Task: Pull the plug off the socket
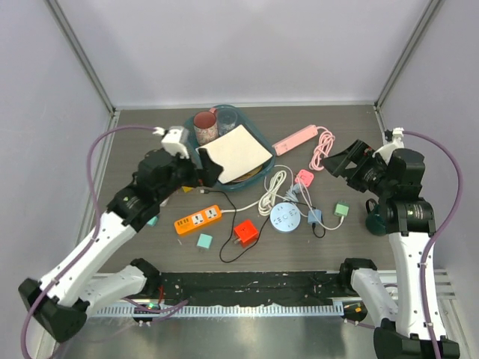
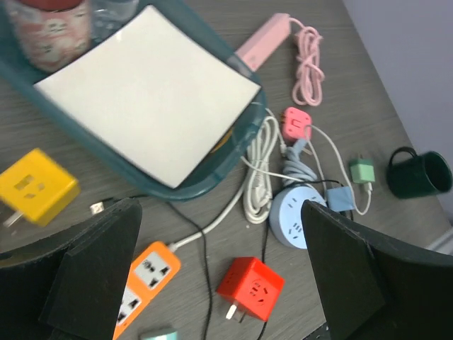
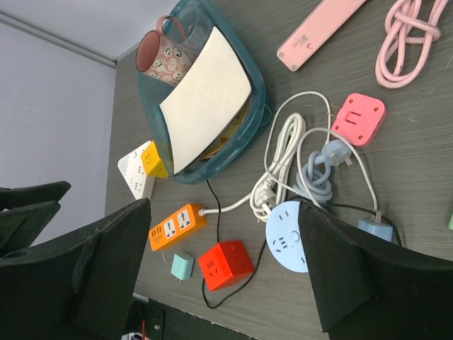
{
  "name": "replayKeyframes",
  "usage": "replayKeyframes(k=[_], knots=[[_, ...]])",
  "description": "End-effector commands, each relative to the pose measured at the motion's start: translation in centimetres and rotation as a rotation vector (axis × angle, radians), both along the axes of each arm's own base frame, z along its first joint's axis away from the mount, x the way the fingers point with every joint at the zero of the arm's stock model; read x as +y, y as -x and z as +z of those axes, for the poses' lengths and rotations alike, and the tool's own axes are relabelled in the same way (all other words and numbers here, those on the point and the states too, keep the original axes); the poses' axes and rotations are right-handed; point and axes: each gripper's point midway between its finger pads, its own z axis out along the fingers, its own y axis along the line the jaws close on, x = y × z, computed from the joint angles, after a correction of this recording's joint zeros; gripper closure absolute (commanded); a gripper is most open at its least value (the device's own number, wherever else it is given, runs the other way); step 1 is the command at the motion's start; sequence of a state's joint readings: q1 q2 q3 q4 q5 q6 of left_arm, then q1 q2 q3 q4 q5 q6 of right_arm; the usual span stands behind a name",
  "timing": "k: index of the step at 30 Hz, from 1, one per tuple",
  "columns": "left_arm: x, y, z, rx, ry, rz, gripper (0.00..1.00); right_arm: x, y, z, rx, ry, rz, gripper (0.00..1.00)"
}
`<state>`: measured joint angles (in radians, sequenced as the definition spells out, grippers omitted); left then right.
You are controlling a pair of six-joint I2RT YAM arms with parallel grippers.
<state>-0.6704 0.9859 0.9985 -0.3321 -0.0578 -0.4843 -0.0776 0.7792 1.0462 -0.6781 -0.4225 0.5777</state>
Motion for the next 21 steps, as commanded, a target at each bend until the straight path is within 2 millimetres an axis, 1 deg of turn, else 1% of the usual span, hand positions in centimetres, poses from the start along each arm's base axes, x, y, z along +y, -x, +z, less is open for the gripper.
replayKeyframes(k=[1, 2, 3, 4, 5, 6, 7, 11, 14, 21], knots=[[3.9, 1.2, 0.1, 0.040, 0.060, 0.058, 0.00, 1.1, 0.9, -0.3, -0.014, -0.023, 0.059, 0.10], [4.4, 1.6, -0.3, 0.059, 0.051, 0.065, 0.00, 1.3, 1.1, -0.5, -0.016, -0.032, 0.074, 0.09], [5.0, 1.7, 0.0, 0.053, 0.061, 0.073, 0.00, 1.6, 1.2, -1.5, 0.004, -0.046, 0.087, 0.09], [5.0, 2.1, -0.1, 0.064, 0.069, 0.059, 0.00, 2.2, 1.4, -1.4, -0.001, -0.075, 0.119, 0.09], [5.2, 2.3, -0.3, 0.077, 0.072, 0.062, 0.00, 2.5, 1.5, -1.7, 0.003, -0.090, 0.133, 0.10], [5.3, 2.6, -0.1, 0.071, 0.082, 0.061, 0.00, 2.9, 1.8, -2.6, 0.018, -0.108, 0.149, 0.09], [5.2, 2.8, -0.4, 0.083, 0.091, 0.061, 0.00, 3.1, 1.8, -2.6, 0.012, -0.122, 0.160, 0.10], [5.4, 3.2, 0.2, 0.053, 0.131, 0.069, 0.00, 3.2, 2.0, -3.8, 0.028, -0.129, 0.163, 0.09], [5.6, 3.3, 0.5, 0.033, 0.144, 0.072, 0.00, 3.1, 1.9, -3.9, 0.031, -0.126, 0.160, 0.10], [6.0, 3.5, 0.2, 0.038, 0.131, 0.088, 0.00, 2.8, 1.3, -3.4, 0.011, -0.111, 0.146, 0.09]])
